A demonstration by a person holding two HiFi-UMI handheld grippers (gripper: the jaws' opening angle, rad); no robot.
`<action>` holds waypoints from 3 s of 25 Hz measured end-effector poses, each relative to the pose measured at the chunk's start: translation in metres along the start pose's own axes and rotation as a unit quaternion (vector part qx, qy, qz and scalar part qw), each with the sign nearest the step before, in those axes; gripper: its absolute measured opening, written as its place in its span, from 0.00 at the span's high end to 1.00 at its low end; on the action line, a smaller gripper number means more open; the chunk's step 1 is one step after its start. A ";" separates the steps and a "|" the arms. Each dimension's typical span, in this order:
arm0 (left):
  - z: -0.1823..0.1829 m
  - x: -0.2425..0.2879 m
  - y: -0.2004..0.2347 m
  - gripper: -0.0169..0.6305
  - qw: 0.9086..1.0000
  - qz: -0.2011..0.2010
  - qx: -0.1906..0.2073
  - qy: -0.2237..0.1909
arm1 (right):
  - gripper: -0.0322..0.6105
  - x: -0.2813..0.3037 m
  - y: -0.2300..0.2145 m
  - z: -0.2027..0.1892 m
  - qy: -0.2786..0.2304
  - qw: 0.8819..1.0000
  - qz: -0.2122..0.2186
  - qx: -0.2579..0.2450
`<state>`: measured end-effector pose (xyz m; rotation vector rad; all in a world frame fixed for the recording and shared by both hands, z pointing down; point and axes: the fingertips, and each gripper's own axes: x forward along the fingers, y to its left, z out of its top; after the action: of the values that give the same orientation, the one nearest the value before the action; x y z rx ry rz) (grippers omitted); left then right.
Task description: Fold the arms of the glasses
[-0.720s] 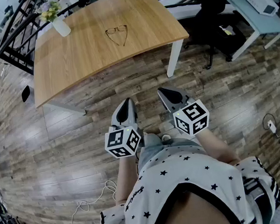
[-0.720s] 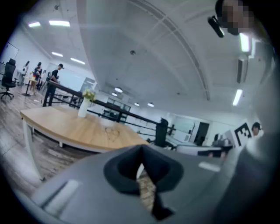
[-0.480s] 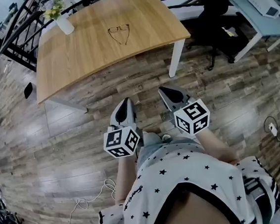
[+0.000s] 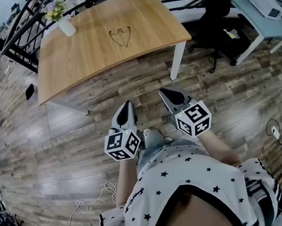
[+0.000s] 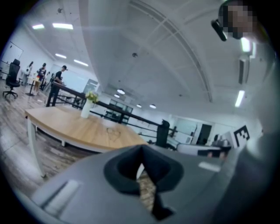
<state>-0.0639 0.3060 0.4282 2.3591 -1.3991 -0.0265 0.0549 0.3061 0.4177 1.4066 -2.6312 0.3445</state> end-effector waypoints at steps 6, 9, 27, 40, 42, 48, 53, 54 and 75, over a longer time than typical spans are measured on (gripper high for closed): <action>-0.001 0.010 0.004 0.96 1.000 0.004 -0.006 0.003 | 0.92 0.010 -0.002 -0.005 0.014 1.000 0.014 -0.003; 0.000 0.021 0.011 0.96 1.000 0.003 -0.010 0.004 | 0.92 0.023 -0.004 -0.006 0.018 1.000 0.018 -0.008; 0.049 0.137 0.082 0.96 1.000 -0.002 -0.021 0.009 | 0.92 0.144 -0.072 0.041 0.030 0.999 0.016 -0.029; 0.087 0.206 0.144 0.96 0.999 -0.017 -0.015 0.023 | 0.92 0.243 -0.096 0.071 0.032 0.999 0.011 -0.031; 0.089 0.214 0.153 0.96 0.999 -0.020 -0.014 0.026 | 0.92 0.256 -0.098 0.074 0.033 0.999 0.009 -0.032; 0.098 0.238 0.181 0.96 0.999 -0.023 -0.012 0.037 | 0.92 0.292 -0.107 0.081 0.035 0.999 0.003 -0.031; 0.103 0.252 0.202 0.96 0.999 -0.026 -0.016 0.045 | 0.92 0.318 -0.113 0.084 0.041 0.999 -0.004 -0.034; 0.104 0.255 0.205 0.96 0.998 -0.027 -0.017 0.046 | 0.92 0.322 -0.115 0.084 0.042 0.998 -0.006 -0.035; 0.119 0.335 0.246 0.96 0.998 0.005 -0.032 0.052 | 0.92 0.410 -0.200 0.075 0.118 0.989 0.002 -0.089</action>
<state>-0.1285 -0.1199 0.4643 2.2669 -1.3406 0.0534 -0.0065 -0.1498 0.4660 1.2238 -2.4071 0.2521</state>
